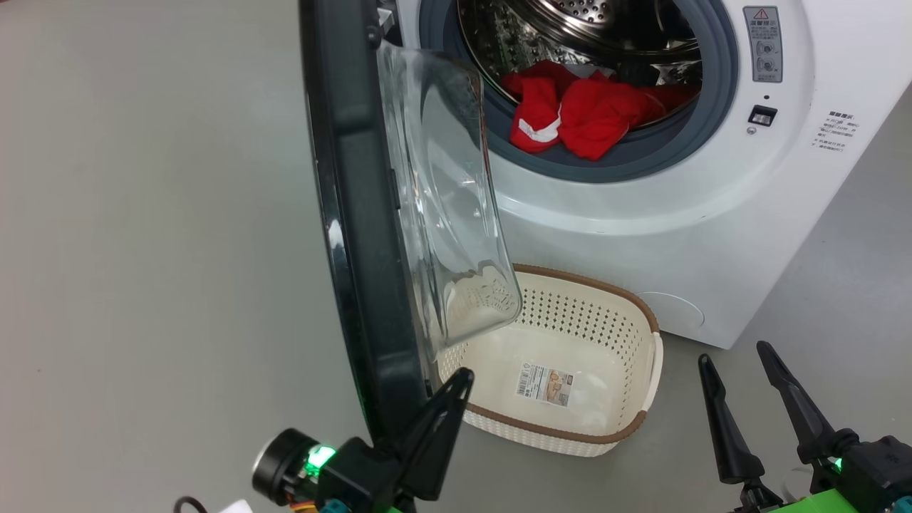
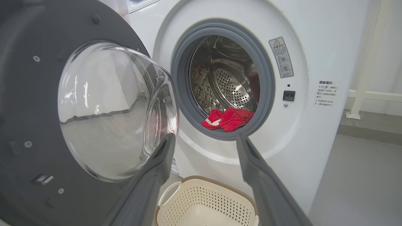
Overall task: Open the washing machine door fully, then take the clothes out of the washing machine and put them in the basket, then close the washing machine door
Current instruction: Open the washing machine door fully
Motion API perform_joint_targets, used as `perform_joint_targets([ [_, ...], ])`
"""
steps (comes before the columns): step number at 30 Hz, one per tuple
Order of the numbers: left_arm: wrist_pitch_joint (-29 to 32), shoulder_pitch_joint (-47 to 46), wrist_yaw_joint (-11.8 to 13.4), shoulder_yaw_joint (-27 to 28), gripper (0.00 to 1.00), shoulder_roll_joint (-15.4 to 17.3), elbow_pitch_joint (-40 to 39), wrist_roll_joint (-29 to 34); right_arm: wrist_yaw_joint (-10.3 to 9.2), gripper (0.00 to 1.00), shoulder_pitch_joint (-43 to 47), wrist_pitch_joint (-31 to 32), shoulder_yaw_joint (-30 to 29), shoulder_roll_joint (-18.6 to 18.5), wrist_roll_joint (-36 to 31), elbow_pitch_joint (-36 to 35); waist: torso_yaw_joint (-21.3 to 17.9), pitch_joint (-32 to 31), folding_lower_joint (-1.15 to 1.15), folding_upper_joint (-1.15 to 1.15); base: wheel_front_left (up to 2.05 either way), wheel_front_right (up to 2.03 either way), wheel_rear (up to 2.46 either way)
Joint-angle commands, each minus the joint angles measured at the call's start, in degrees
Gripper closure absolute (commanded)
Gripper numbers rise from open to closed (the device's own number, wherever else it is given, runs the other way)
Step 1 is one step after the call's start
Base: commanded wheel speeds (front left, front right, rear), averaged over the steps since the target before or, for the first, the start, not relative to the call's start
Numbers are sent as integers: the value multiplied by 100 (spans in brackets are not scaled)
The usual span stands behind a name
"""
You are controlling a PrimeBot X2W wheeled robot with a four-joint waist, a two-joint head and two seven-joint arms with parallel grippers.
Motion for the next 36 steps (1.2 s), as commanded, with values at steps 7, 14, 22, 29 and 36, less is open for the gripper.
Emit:
perform_joint_targets([
  [7, -8, -250, 297, 447, 100, 99, 72, 46, 21, 0, -223, -68, 124, -77, 30, -108, -6, -5, 0, 0, 0, 0, 0],
  [14, 28, -132, 561, 670, 100, 158, -55, 26, 21, 0, -205, -58, 102, -77, 26, -101, 70, -8, 0, 0, 0, 0, 0],
  [22, 95, 77, 853, 982, 100, 312, -231, 8, 21, 0, -210, -28, 123, -77, 3, -128, 236, 22, 0, 0, 0, 0, 0],
  [29, 156, 250, 1101, 1369, 100, 498, -267, -57, 21, 0, -199, -3, 136, -77, -23, -136, 304, 32, 0, 0, 0, 0, 0],
  [36, 120, 339, 1288, 1780, 100, 636, -231, -204, 21, 0, -197, 51, 158, -77, -78, -177, 281, 87, 0, 0, 0, 0, 0],
])
